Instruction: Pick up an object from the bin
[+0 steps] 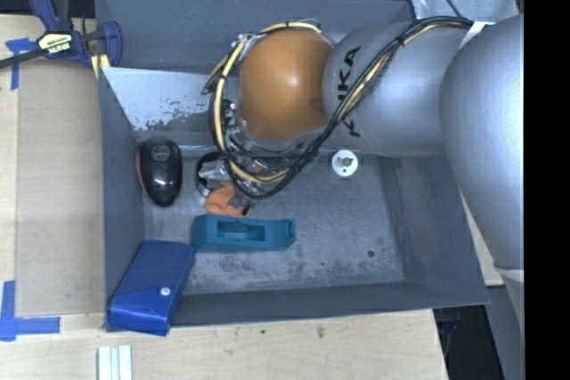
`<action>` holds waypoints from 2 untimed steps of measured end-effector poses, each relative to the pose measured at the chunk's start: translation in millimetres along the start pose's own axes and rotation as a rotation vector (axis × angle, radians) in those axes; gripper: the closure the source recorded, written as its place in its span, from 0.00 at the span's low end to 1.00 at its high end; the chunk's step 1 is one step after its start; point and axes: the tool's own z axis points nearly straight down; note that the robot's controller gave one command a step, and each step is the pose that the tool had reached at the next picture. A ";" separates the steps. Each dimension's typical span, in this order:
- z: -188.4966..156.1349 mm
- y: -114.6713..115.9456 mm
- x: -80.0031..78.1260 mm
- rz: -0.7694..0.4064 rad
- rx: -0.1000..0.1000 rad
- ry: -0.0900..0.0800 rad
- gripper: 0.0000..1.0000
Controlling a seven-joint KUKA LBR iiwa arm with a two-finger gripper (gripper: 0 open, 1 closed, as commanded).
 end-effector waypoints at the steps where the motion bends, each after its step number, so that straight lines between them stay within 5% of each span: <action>1: -1.8 -11.9 31.9 -0.019 0.003 -0.013 1.00; 2: -2.6 -23.1 53.1 0.060 0.002 -0.008 1.00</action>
Offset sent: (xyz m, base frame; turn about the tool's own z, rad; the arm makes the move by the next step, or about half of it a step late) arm -0.0200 -0.0667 -0.0100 0.0863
